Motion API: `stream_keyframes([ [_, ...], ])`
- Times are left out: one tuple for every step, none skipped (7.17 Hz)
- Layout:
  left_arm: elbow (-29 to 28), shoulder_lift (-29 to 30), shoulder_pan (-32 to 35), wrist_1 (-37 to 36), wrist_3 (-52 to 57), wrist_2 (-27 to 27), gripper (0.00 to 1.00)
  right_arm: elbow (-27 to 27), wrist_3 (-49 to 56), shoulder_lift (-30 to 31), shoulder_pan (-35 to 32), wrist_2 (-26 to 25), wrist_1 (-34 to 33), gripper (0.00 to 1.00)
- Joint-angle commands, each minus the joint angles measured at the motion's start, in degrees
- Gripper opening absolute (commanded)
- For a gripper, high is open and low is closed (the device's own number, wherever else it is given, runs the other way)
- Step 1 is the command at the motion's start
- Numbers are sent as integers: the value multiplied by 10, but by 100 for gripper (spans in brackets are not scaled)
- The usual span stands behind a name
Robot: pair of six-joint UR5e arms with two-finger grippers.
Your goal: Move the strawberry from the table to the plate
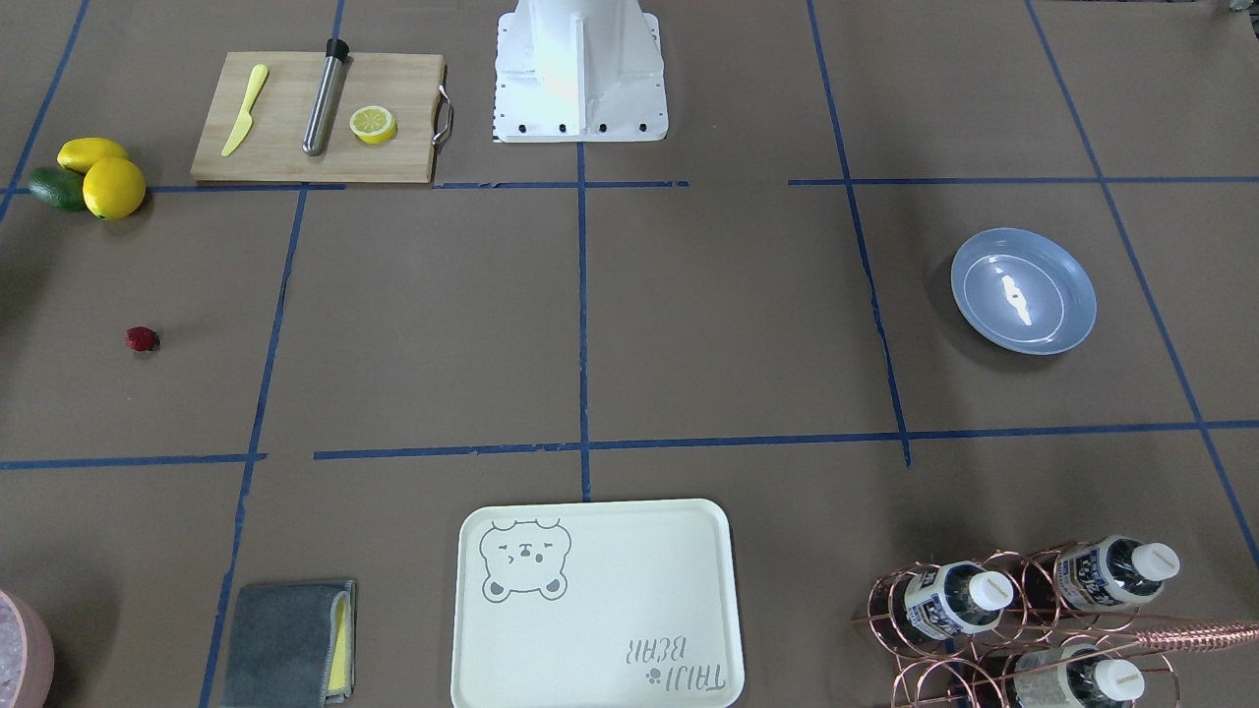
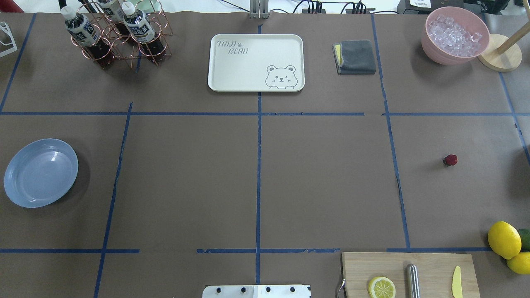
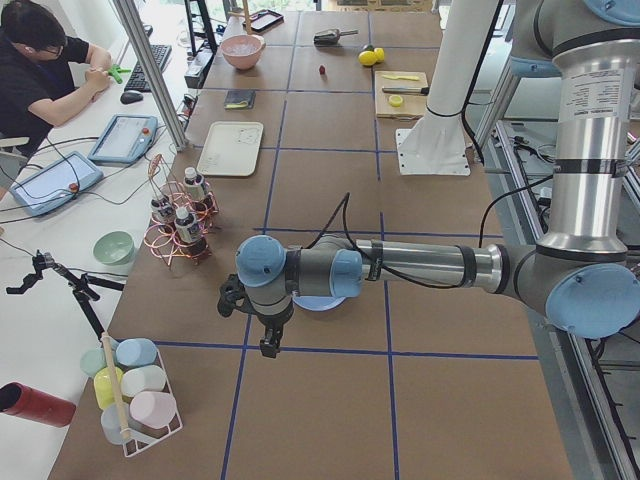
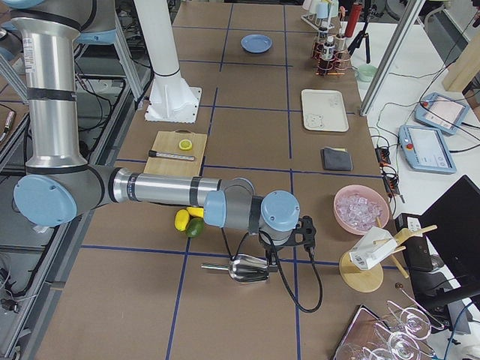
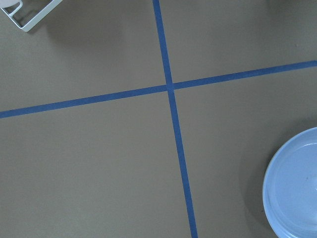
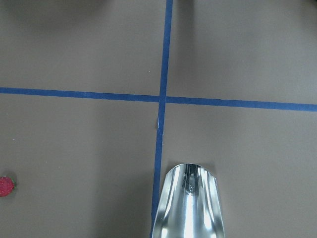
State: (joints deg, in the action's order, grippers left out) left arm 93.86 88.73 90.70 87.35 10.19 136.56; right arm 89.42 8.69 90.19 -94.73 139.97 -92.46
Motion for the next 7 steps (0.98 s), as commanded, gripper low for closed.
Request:
stream_keyframes([
  [1, 0, 0, 0, -2, 0, 100, 0, -2, -4, 0, -1, 0, 100],
  [1, 4, -1, 2, -7, 1, 100, 1, -2, -4, 0, 0, 0, 100],
  [1, 14, -3, 14, -11, 2, 100, 6, -5, -8, 0, 1, 0, 100],
  [-5, 14, -3, 71, -16, 3, 100, 6, -9, -24, 2, 1, 1, 100],
  [-17, 9, -3, 120, -45, 4, 100, 1, -8, -53, 13, -1, 0, 100],
  [-24, -6, -4, 185, -111, 5, 100, 1, -31, -77, 14, 3, -1, 100],
  [-37, -32, -23, 280, -177, 8, 100, -6, -76, -83, 18, 9, 0, 100],
])
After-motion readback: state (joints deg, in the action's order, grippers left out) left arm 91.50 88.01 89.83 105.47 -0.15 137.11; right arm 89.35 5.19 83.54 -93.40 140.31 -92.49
